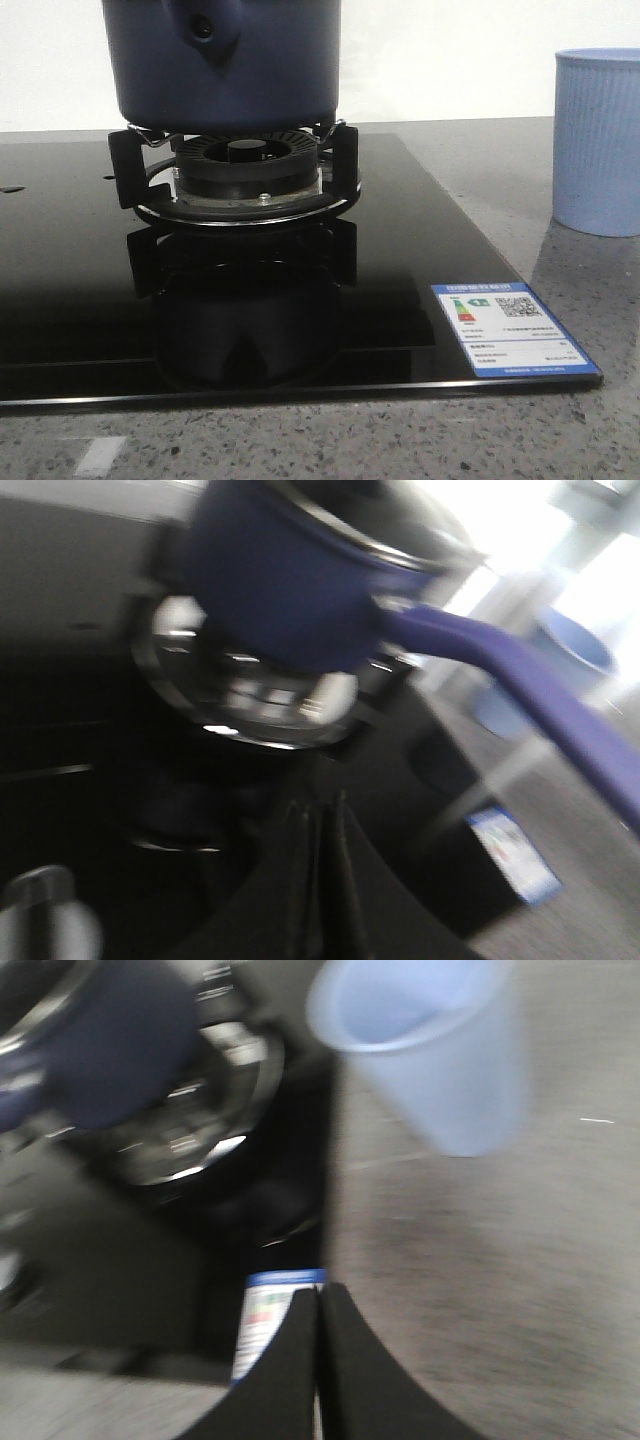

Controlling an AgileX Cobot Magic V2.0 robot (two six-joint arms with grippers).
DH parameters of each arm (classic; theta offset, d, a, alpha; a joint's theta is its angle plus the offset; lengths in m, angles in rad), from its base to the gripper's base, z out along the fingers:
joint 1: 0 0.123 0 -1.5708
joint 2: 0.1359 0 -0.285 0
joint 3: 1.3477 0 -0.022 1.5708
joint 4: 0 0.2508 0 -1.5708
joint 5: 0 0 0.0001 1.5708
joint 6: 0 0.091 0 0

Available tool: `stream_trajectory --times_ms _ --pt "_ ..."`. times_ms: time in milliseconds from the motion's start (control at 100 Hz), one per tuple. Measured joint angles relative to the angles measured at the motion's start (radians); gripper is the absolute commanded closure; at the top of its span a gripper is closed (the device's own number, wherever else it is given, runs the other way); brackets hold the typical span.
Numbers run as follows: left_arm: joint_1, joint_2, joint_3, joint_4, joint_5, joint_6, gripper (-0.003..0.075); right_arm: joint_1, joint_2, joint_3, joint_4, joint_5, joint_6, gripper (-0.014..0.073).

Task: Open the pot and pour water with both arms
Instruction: 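Grasp the blue lid knob with the left gripper and lift the lid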

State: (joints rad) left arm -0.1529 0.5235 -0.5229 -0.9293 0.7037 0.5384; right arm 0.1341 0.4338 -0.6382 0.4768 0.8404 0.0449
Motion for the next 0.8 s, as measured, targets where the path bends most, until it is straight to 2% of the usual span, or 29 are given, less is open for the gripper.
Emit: stream_trajectory --times_ms 110,280,420,470,500,520,590,620,630,640,690,740,800 --pt "0.000 0.091 -0.072 -0.197 0.167 0.223 0.0738 0.000 0.025 -0.031 0.195 0.004 -0.201 0.0667" --pt "0.000 0.225 -0.197 -0.395 0.403 0.444 0.0739 0.000 0.061 -0.044 0.443 -0.003 -0.536 0.0667" --pt "0.000 0.302 -0.300 -0.422 0.423 0.606 0.0724 0.000 0.067 -0.044 0.489 -0.099 -0.724 0.0666" --pt "0.000 0.326 -0.331 -0.423 0.423 0.675 0.0676 0.000 0.067 -0.044 0.494 -0.146 -0.779 0.0650" --pt "0.000 0.340 -0.348 -0.423 0.423 0.715 0.0619 0.000 0.067 -0.044 0.495 -0.169 -0.818 0.0627" --pt "0.000 0.350 -0.360 -0.423 0.421 0.742 0.0591 0.000 0.067 -0.044 0.495 -0.184 -0.834 0.0603" --pt "0.000 0.386 -0.398 -0.415 0.408 0.810 0.0416 0.000 0.067 -0.044 0.498 -0.224 -0.896 0.0481" --pt "0.000 0.406 -0.412 -0.409 0.398 0.827 0.0323 0.000 0.067 -0.044 0.500 -0.240 -0.916 0.0396" --pt "0.000 0.410 -0.418 -0.409 0.395 0.834 0.0323 0.000 0.067 -0.044 0.503 -0.243 -0.919 0.0377" --pt "0.000 0.414 -0.421 -0.407 0.388 0.837 0.0272 0.000 0.067 -0.044 0.503 -0.245 -0.924 0.0358" --pt "0.000 0.450 -0.443 -0.403 0.356 0.849 0.0182 0.000 0.067 -0.044 0.503 -0.268 -0.936 0.0206" --pt "0.000 0.485 -0.462 -0.400 0.321 0.856 0.0139 0.000 0.067 -0.044 0.504 -0.299 -0.943 0.0088" --pt "0.000 0.532 -0.486 -0.398 0.285 0.862 0.0137 0.000 0.068 -0.044 0.506 -0.333 -0.945 -0.0011"
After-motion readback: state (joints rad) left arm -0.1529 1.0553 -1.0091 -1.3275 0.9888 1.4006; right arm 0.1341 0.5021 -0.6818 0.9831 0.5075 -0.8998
